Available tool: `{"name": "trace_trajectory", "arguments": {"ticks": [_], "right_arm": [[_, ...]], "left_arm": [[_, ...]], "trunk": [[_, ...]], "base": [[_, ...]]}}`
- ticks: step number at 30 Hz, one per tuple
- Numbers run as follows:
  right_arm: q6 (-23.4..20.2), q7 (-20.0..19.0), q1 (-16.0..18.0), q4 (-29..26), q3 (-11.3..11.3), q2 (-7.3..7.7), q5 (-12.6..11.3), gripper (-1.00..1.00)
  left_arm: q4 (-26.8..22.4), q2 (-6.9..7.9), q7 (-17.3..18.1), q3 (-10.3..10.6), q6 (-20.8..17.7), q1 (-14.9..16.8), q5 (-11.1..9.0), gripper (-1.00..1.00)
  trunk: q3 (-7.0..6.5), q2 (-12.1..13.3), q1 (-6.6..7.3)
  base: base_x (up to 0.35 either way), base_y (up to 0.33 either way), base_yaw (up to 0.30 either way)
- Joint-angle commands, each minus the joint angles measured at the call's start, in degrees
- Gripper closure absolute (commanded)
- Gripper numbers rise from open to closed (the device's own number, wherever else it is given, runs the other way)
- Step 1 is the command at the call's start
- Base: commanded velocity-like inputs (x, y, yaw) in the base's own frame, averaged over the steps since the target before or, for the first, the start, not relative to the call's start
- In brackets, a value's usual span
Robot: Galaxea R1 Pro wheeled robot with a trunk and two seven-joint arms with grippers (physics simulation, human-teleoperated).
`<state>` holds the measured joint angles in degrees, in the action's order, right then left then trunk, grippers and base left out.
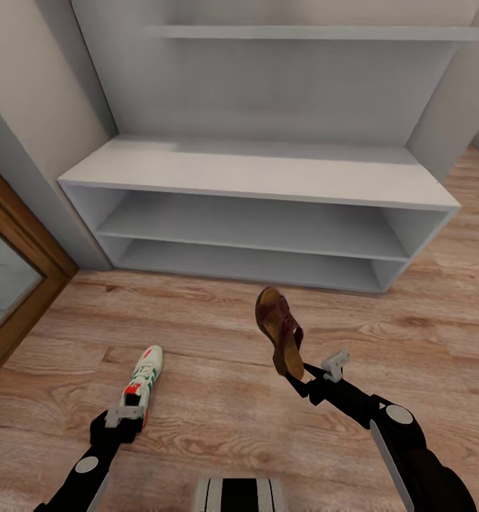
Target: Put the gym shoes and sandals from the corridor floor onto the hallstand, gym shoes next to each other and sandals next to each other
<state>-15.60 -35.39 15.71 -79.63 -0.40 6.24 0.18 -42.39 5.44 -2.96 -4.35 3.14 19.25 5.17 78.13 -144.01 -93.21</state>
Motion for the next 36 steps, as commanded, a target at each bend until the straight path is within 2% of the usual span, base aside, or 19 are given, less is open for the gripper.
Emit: {"name": "trace_trajectory", "arguments": {"ticks": [1, 9, 26, 36], "right_arm": [[-0.6, -0.2, 0.0, -0.1, 0.0, 0.00, -0.3, 1.00], [-0.6, -0.2, 0.0, -0.1, 0.0, 0.01, -0.3, 1.00], [-0.6, -0.2, 0.0, -0.1, 0.0, 0.00, -0.4, 1.00], [-0.6, -0.2, 0.0, -0.1, 0.0, 0.00, -0.3, 1.00]], "left_arm": [[0.0, 0.00, -0.2, 0.0, 0.6, 0.0, 0.5, -1.00], [1.8, 0.01, -0.2, 0.0, 4.1, 0.1, 0.6, -1.00], [2.3, 0.09, -0.2, -0.1, 4.6, 0.2, 0.6, -1.00], [2.3, -0.03, -0.1, -0.1, 4.6, 0.1, 0.7, -1.00]], "trunk": [[0.36, 0.0, -0.01], [2.86, -0.1, -0.22], [8.18, -0.4, -0.65], [8.73, -0.4, -0.65]], "base": [[0.000, 0.000, 0.000], [0.000, 0.000, 0.000], [0.000, 0.000, 0.000], [0.000, 0.000, 0.000]]}}
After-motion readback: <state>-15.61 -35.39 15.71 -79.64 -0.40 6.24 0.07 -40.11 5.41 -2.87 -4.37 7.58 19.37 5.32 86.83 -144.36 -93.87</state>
